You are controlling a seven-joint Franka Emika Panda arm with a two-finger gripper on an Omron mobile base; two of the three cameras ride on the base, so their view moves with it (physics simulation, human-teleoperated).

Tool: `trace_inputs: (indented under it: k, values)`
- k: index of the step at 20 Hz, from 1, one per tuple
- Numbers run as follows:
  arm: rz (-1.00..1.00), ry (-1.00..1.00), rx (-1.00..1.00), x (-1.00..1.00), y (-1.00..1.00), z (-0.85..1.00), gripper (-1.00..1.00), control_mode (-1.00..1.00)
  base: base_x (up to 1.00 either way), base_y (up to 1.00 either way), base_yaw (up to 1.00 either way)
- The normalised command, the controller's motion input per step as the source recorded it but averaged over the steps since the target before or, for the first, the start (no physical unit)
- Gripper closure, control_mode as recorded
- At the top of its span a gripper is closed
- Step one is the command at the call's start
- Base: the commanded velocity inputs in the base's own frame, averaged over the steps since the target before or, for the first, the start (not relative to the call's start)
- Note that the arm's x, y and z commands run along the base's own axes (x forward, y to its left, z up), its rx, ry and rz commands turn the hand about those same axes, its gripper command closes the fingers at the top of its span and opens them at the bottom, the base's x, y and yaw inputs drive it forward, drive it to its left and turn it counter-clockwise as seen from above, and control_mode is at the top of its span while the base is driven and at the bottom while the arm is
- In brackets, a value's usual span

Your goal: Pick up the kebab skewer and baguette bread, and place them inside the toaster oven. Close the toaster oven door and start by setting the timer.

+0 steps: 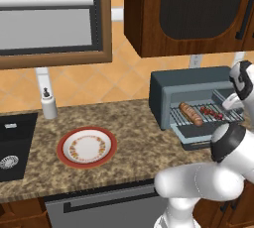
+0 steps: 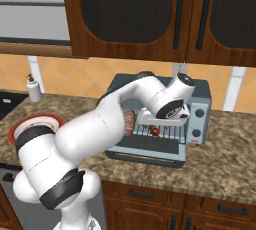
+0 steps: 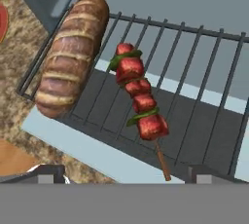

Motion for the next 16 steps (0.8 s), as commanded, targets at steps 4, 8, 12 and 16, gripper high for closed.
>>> trace_inputs:
  k: [4, 8, 12, 16]
  values:
    - [-0.47, 0.28, -0.07, -0.35, 0.48, -0.62, -1.00, -1.00, 0.00, 0.00, 0.00]
    - [-0.38, 0.18, 0.00, -0.11, 0.06, -0.23, -1.00, -1.00, 0.00, 0.00, 0.00]
    - [-0.31, 0.17, -0.06, 0.00, -0.13, -0.27, -1.00, -1.00, 0.00, 0.00, 0.00]
    - [-0.24, 0.05, -0.12, 0.00, -0.02, -0.33, -1.00, -1.00, 0.00, 0.00, 0.00]
